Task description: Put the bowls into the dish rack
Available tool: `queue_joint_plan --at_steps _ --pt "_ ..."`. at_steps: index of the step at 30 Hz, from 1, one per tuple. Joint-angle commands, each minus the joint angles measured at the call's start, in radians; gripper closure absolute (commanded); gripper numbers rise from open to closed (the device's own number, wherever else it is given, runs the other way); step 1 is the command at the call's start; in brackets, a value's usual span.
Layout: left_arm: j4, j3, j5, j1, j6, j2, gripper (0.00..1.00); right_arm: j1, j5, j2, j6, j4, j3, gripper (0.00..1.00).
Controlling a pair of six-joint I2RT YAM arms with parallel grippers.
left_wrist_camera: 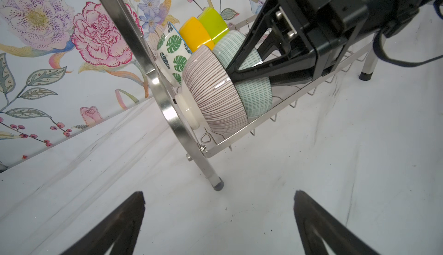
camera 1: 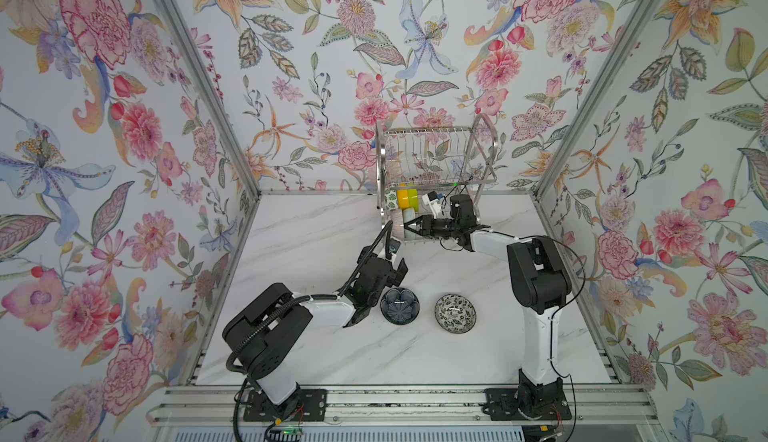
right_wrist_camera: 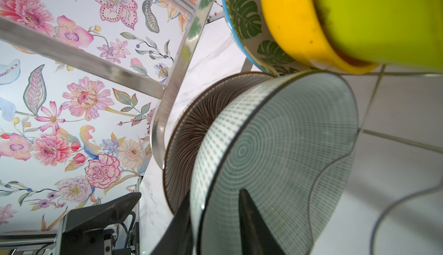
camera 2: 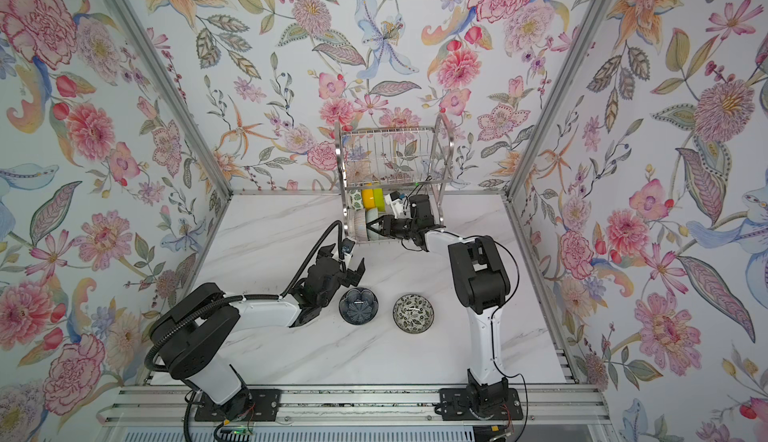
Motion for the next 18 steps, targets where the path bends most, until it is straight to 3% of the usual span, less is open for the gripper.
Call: queue_joint_plan --at_steps 1,18 --pt "-0.007 0.002 0.009 0.012 -0.016 -0.001 0.01 -0.008 0.043 -0.041 0.025 0.01 -0.028 0.68" --pt "-0.007 0.004 0.01 0.012 -0.018 0.002 0.01 -0.018 0.02 -0.076 0.119 0.134 -0.067 0.63"
